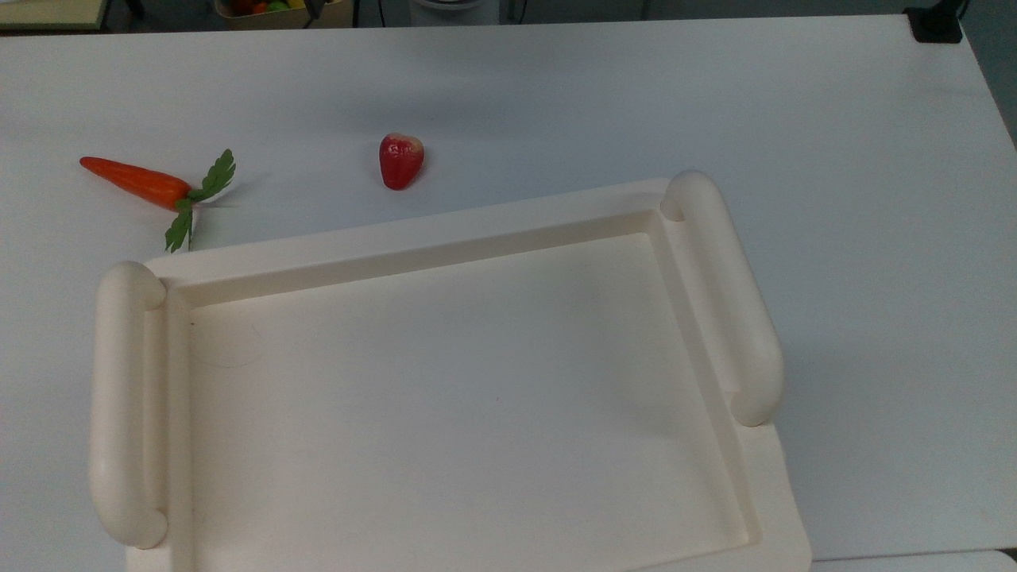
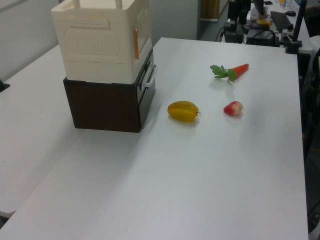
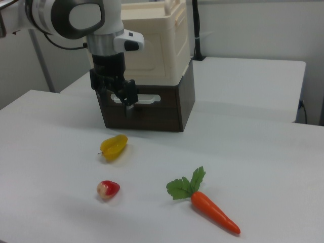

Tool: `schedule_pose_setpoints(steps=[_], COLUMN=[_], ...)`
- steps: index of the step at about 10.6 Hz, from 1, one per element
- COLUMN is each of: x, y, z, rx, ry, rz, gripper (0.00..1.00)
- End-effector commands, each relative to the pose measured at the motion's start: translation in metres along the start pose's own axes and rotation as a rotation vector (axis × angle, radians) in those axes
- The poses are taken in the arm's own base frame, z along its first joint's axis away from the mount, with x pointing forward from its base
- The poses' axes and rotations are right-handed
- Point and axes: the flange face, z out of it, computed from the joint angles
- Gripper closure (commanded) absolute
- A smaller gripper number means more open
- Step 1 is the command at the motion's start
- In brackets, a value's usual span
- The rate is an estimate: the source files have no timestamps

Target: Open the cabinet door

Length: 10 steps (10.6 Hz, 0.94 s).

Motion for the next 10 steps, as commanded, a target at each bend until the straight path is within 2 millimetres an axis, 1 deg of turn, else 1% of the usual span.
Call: schedule_pose_setpoints(steps=[1, 7, 10], x=[-0.0029, -0.0032, -0.0058], y=[0.0006, 0.0042, 0.0102], z=[-0.0003, -0.0029, -0.0071], rx=[-0.015, -0.024, -0.026], ry=[-0.002, 0.004, 0.01], rz=[0.004, 0.009, 0.018], gripper=[0.0, 0.0, 0.0])
